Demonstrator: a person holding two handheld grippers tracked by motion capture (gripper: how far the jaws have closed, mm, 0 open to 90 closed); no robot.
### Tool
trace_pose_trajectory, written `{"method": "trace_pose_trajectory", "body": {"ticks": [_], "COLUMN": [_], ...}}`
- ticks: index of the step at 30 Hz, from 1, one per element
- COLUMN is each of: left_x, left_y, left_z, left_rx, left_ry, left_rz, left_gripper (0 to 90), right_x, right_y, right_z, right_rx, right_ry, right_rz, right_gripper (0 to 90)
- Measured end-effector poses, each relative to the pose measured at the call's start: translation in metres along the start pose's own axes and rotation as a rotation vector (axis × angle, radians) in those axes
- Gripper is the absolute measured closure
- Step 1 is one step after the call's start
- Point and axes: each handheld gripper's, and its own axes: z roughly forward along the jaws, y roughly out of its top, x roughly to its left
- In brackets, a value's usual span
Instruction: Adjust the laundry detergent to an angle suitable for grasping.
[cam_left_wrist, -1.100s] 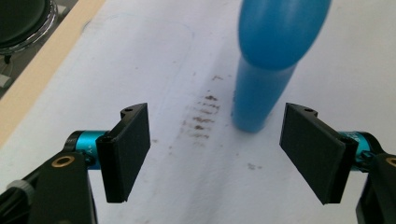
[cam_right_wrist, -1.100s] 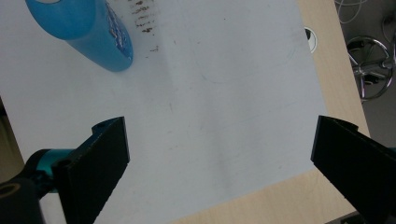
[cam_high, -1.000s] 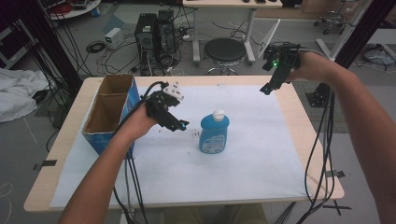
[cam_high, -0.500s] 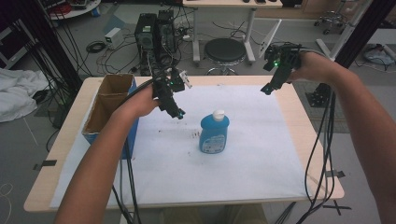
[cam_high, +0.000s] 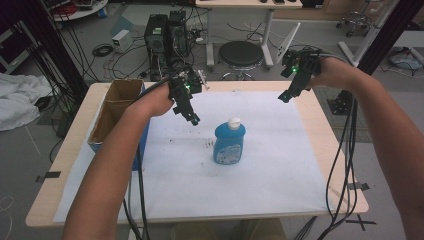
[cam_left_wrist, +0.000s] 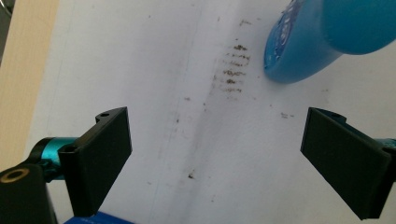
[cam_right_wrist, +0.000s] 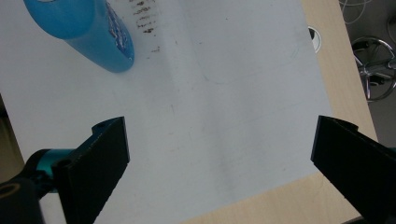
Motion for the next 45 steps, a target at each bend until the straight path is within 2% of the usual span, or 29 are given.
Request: {"method": "trace_pose_trajectory", "body": {"ticks": [4,5,7,12,17,21,27,31,37,45], "left_x": [0.003,0.003,0.003,0.006,0.009,0.010,0.008,0.007,0.005,0.005], "left_y": [0.006,0.007,0.010,0.017,0.017,0.014,0.014,0.013,0.013,0.013], "left_z": [0.002,0.002,0.003,0.001,-0.005,-0.009,-0.013,-0.015,-0.017,-0.015], "left_rx": [0.021,0.030,0.044,0.062,0.056,0.042,0.013,0.017,0.019,0.021], "left_ry": [0.016,0.017,0.016,0.051,0.061,0.055,0.025,0.011,0.028,0.020], "left_rz": [0.032,0.079,0.112,0.111,0.088,0.080,0.073,0.049,0.053,0.038], "left_gripper": [8.8,8.8,8.8,8.8,8.8,8.8,8.8,8.8,8.8,8.8], "right_x": [0.000,-0.001,-0.002,-0.003,-0.003,-0.002,-0.001,0.000,0.003,0.003], "right_y": [0.000,-0.001,-0.002,-0.005,-0.007,-0.008,-0.007,-0.007,-0.006,-0.006], "right_z": [0.002,0.003,0.004,0.005,0.003,0.001,0.002,0.001,-0.001,0.000], "right_rx": [0.001,0.000,-0.001,-0.004,-0.004,-0.012,-0.009,-0.012,-0.012,-0.009], "right_ry": [0.006,0.005,0.006,0.009,0.010,0.009,0.009,0.006,0.005,0.002], "right_rz": [0.001,0.000,0.004,0.007,0.011,0.008,0.007,0.005,0.001,-0.001], "right_gripper": [3.3,3.3,3.3,3.3,3.3,3.3,3.3,3.3,3.3,3.3]}}
